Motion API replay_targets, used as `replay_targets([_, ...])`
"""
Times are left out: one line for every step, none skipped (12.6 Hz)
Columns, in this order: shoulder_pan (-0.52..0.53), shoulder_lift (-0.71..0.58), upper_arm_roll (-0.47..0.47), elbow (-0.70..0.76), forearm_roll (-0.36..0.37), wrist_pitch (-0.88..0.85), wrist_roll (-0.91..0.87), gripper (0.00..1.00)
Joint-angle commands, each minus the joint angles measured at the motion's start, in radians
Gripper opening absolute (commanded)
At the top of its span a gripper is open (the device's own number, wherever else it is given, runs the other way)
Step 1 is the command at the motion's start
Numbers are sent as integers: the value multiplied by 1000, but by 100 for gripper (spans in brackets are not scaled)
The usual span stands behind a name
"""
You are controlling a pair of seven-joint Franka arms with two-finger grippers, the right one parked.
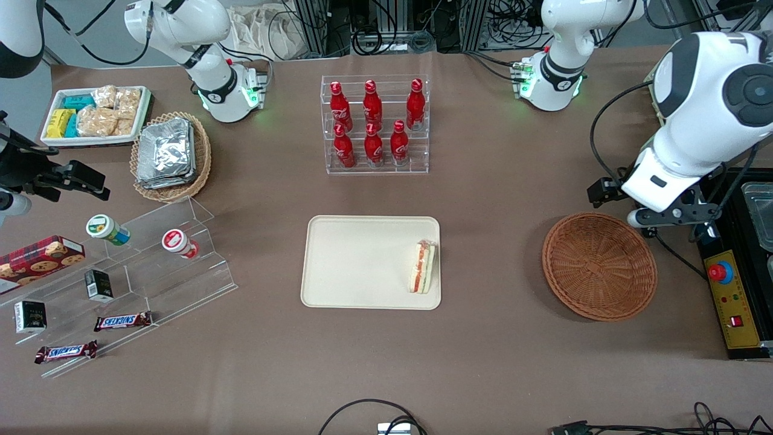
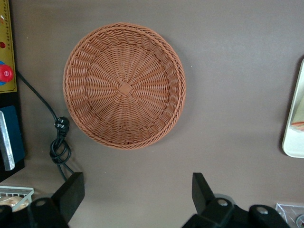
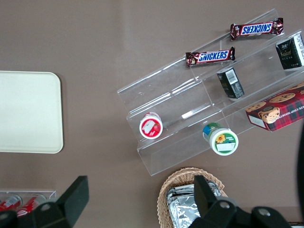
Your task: Place sandwich from basket to tray
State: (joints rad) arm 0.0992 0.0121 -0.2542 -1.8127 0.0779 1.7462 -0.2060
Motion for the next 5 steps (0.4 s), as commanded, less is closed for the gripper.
replay_targets([19,77,-13,134,-6,-92,28,100])
replay_targets([10,112,-16,179,2,-118,25,100])
replay_targets([8,139,-19,226,2,-146,25,100])
replay_targets([8,159,-19,263,2,-171,25,100])
replay_targets([7,170,-19,282,2,-183,23,100])
